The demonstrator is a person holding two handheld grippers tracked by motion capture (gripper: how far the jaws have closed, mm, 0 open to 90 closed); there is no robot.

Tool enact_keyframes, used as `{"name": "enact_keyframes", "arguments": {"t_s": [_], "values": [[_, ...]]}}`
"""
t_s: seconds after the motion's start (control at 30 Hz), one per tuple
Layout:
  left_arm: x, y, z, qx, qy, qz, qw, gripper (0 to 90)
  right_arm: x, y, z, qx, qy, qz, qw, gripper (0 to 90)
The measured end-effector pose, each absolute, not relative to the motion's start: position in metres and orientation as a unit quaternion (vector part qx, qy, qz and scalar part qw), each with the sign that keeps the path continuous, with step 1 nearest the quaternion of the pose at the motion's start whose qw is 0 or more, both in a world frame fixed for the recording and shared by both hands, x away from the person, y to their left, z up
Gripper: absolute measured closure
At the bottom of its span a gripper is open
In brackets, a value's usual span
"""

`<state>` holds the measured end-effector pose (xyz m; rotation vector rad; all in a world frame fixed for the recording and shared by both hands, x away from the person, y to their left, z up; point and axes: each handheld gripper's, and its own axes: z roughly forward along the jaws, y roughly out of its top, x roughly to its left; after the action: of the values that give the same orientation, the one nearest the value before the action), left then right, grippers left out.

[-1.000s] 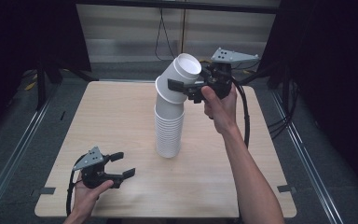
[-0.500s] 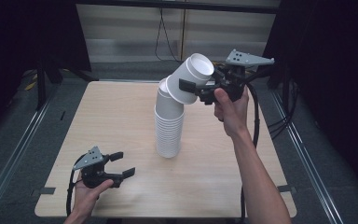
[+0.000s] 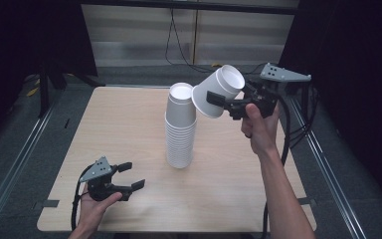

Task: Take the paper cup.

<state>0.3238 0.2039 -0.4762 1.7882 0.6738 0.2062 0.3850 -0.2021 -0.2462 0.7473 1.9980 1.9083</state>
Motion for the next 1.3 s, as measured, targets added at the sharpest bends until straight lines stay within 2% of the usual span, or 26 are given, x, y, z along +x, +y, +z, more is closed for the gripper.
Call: {"name": "enact_keyframes", "arguments": {"t_s": [0.47, 0.77, 1.0, 1.3], "values": [[0.325, 0.206, -0.472, 0.759, 0.289, 0.082, 0.578, 19.1, 0.367, -0.215, -0.270, 0.259, 0.709, 0.643, 0.128, 19.7], [0.328, 0.193, -0.452, 0.762, 0.271, 0.083, 0.582, 18.3, 0.354, -0.205, -0.293, 0.251, 0.724, 0.633, 0.110, 19.7], [0.328, 0.182, -0.439, 0.776, 0.226, 0.073, 0.585, 18.2, 0.352, -0.203, -0.315, 0.254, 0.732, 0.625, 0.094, 19.8], [0.333, 0.160, -0.426, 0.773, 0.200, 0.063, 0.599, 18.3, 0.352, -0.199, -0.338, 0.258, 0.740, 0.616, 0.078, 19.8]]}}
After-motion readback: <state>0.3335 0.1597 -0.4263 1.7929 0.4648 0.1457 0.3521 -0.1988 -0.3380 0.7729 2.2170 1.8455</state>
